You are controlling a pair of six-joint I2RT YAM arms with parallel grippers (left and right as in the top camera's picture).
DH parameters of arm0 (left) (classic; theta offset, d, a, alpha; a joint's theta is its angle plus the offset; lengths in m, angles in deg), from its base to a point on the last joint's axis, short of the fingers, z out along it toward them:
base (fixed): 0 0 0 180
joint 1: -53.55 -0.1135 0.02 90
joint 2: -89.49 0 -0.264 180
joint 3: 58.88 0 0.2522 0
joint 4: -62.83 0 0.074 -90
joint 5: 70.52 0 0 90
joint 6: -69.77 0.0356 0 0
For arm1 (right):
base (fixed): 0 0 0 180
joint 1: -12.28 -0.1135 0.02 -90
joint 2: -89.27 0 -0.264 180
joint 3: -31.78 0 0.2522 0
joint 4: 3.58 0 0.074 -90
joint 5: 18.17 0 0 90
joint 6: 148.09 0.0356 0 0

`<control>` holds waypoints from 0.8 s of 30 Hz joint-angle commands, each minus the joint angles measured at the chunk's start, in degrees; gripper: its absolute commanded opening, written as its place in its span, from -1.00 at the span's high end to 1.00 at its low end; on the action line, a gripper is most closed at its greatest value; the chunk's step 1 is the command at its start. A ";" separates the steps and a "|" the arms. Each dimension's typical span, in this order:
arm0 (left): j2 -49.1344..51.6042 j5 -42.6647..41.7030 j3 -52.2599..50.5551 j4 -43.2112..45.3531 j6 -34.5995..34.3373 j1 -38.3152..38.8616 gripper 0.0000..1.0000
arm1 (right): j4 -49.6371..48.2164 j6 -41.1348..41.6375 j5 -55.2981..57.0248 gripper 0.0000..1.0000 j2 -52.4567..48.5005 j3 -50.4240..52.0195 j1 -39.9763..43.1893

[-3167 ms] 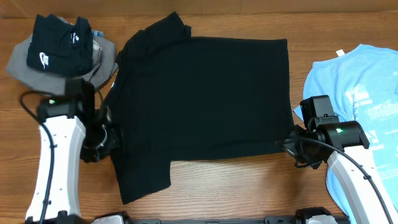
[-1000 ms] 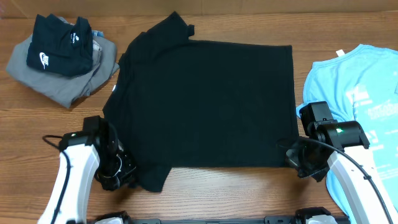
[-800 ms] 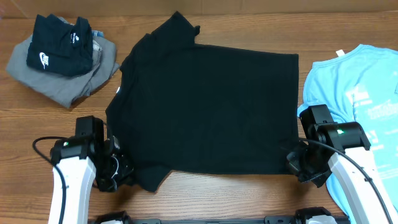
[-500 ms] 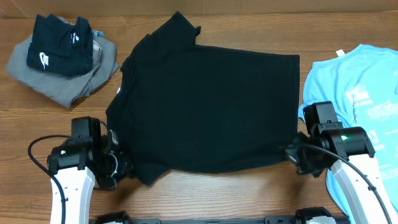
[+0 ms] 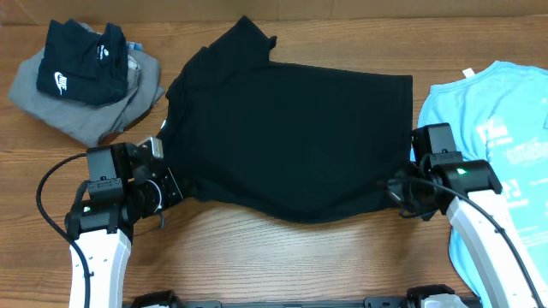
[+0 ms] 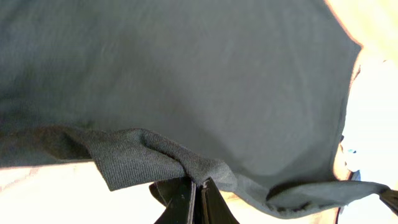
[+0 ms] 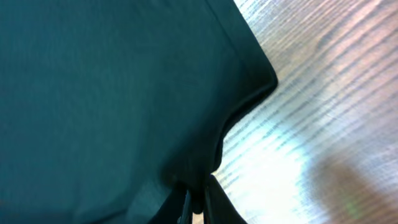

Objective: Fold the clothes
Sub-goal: 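Lift the bottom hem with both grippers and fold it up toward the collar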

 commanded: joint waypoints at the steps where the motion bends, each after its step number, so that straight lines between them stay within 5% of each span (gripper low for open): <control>1: -0.55 -2.10 1.25 2.78 1.53 -0.28 0.92 | -2.78 1.14 1.03 0.86 -1.88 -0.96 1.09; 12: 0.24 2.08 1.25 9.79 1.73 -0.28 0.88 | -10.32 0.44 -0.20 0.88 -3.17 -0.96 9.88; 24: 6.64 2.47 1.22 15.91 1.73 -0.24 0.82 | -14.53 0.22 -1.62 0.87 -7.89 -0.96 9.90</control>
